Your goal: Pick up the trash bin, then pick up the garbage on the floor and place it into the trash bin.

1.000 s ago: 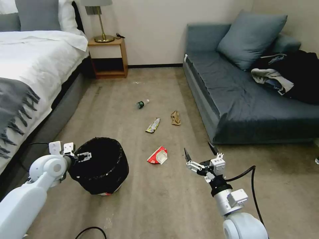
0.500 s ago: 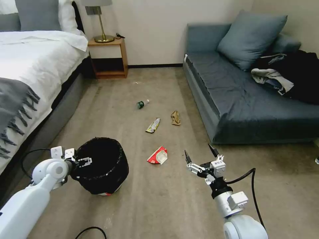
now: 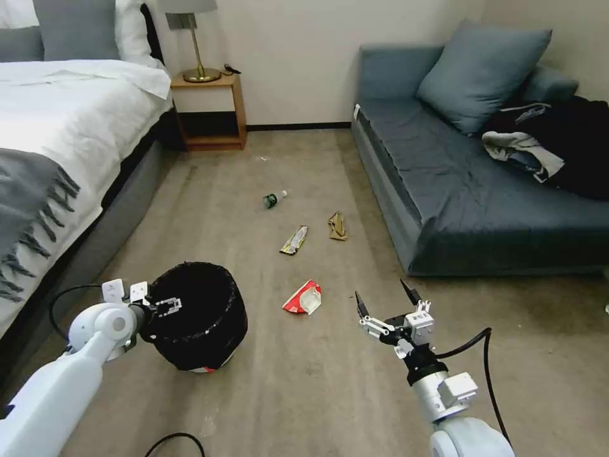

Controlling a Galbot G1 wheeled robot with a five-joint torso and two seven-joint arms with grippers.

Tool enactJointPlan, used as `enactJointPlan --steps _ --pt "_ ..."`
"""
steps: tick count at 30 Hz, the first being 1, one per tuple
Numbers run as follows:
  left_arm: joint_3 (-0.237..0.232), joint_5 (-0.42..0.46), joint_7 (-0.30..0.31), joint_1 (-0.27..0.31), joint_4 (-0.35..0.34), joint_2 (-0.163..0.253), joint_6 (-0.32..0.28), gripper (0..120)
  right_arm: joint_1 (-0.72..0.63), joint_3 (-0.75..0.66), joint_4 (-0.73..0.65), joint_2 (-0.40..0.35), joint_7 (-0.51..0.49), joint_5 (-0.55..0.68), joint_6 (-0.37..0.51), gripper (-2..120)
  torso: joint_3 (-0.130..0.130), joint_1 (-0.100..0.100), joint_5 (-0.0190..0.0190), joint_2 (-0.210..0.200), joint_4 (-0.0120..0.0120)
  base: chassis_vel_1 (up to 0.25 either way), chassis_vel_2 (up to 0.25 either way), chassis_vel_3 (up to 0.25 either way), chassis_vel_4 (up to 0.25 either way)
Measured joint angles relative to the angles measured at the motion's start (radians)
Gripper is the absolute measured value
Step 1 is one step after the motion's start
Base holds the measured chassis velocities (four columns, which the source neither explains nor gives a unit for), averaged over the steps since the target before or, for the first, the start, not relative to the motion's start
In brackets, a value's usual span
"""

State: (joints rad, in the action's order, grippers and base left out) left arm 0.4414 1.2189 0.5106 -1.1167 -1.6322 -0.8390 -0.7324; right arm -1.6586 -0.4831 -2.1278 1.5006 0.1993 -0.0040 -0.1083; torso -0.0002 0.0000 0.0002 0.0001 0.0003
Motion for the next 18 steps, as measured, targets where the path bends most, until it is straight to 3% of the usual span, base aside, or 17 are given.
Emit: enactJointPlan --steps 10,18 --pt "0.009 -0.038 0.009 -0.041 -0.04 -0.007 -0.001 52 -0.018 0.002 -0.007 0.002 -0.008 -0.002 -0.007 100 0.0 0.0 -0.0002 0.0 -0.001 0.0 0.0 0.0 0.0" --pt "0.021 -0.071 -0.007 -0.078 -0.068 -0.017 -0.001 30 -0.044 0.001 -0.019 0.0 -0.02 -0.002 -0.017 100 0.0 0.0 0.0004 0.0 -0.0003 0.0 0.0 0.0 0.0"
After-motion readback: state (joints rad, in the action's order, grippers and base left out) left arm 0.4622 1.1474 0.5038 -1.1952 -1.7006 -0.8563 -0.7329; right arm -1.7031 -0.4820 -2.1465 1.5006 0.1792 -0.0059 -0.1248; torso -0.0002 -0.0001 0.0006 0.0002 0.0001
